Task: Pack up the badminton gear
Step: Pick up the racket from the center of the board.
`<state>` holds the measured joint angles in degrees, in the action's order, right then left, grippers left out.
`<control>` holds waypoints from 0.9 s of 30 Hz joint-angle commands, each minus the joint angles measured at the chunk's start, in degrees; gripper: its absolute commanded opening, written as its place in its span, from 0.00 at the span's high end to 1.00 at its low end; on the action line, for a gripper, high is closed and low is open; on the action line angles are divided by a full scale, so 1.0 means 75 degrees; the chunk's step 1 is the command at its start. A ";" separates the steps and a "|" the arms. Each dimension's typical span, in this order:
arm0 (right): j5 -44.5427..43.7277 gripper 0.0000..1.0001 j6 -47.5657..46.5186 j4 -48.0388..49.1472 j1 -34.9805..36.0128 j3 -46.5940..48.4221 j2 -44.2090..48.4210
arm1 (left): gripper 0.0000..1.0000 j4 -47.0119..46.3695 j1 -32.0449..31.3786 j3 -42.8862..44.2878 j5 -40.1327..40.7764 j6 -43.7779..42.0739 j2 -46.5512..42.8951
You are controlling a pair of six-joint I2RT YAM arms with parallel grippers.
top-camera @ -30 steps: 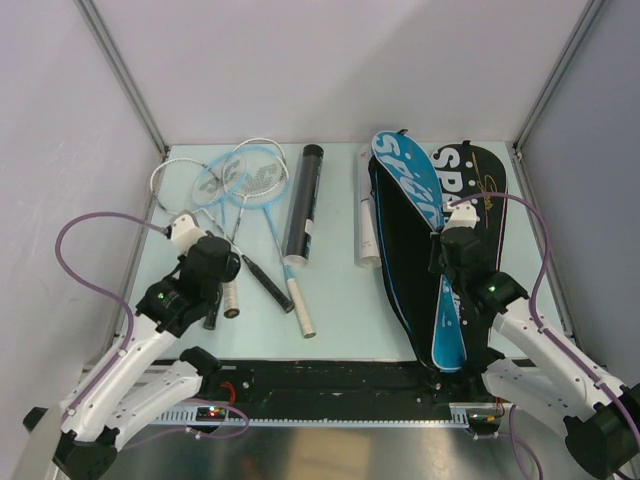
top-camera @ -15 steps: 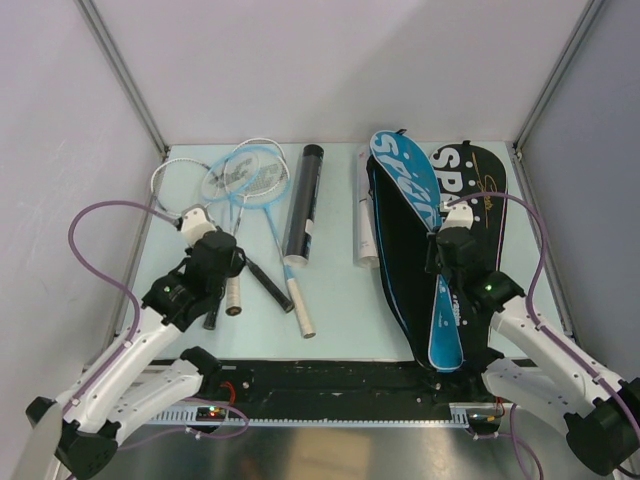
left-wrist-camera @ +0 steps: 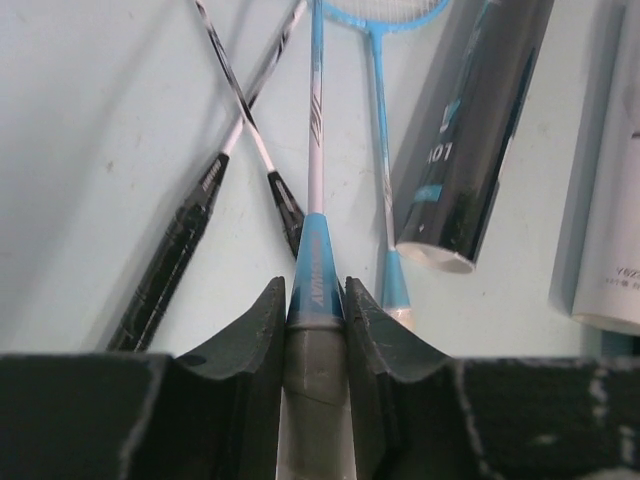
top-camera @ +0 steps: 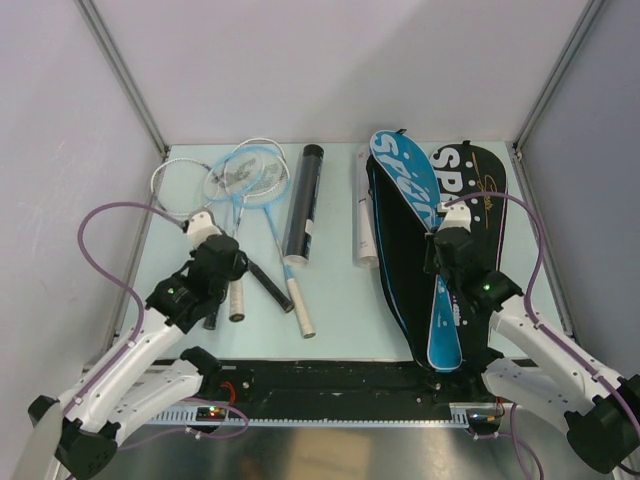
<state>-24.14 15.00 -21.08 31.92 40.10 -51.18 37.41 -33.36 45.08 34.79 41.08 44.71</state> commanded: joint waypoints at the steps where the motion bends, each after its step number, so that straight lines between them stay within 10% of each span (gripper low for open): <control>1: -0.0178 1.00 0.0148 0.0596 0.0067 0.0151 -0.0036 | 1.00 -0.0261 -0.0051 -0.0746 -0.0741 0.0613 -0.0058; 14: -0.0203 1.00 0.0145 0.0620 0.0068 0.0150 -0.0176 | 1.00 -0.0393 -0.0043 -0.1997 -0.1039 0.1402 0.0840; 27: -0.0320 1.00 0.0003 0.0595 0.0050 0.0150 -0.0121 | 0.74 -0.0847 -0.0022 -0.2157 -0.1157 0.1571 0.2115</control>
<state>-24.82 14.94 -20.62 32.14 40.10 -52.73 34.04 -33.39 28.60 25.26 51.20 58.92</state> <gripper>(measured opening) 0.042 0.276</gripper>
